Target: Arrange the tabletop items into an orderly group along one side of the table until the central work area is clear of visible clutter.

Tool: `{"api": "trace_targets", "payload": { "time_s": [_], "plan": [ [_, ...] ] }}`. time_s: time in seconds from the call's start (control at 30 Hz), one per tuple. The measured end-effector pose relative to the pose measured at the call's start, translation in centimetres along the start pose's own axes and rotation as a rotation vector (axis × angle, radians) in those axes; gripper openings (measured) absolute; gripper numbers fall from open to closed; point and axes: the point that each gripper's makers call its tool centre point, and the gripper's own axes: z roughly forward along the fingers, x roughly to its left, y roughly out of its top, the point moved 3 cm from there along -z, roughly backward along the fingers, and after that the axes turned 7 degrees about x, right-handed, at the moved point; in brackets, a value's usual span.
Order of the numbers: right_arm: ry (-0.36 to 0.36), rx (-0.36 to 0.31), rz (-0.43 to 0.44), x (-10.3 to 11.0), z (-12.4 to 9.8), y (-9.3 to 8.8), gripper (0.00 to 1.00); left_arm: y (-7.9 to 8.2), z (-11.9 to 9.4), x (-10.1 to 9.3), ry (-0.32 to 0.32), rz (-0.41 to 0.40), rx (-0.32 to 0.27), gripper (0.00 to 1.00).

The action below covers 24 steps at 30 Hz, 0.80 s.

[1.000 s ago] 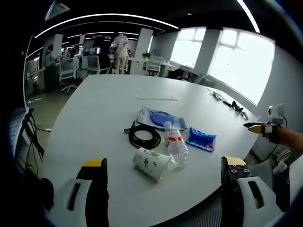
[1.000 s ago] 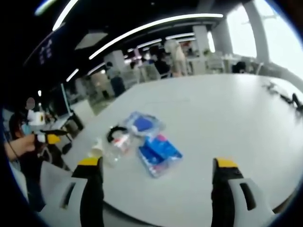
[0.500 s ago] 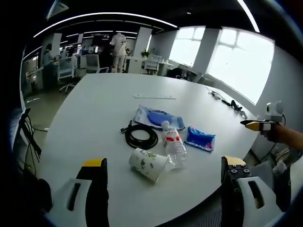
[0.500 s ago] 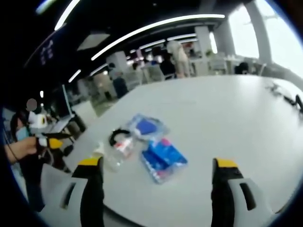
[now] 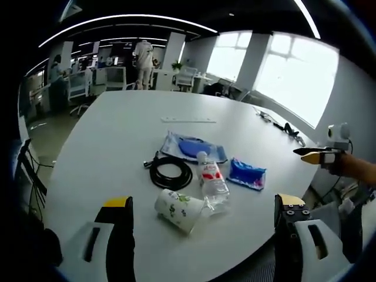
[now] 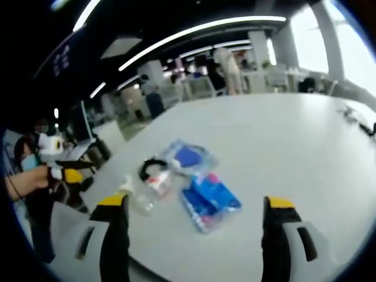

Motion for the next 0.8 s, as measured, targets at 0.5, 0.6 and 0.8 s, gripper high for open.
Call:
{"api": "trace_targets", "payload": {
  "time_s": [0.5,0.6,0.8],
  "plan": [
    [0.025,-0.002,-0.011,0.4,1.2,1.0,0.92,0.9,1.7,-0.8,-0.029,0.021,0.011,1.0],
    [0.032,0.002,-0.004,0.5,1.6,0.9,0.91,0.8,2.1,-0.7,-0.029,0.021,0.02,1.0],
    [0.05,0.002,0.009,0.9,2.4,1.1,0.91,0.8,3.2,-0.7,-0.033,0.021,0.033,1.0]
  ]
}}
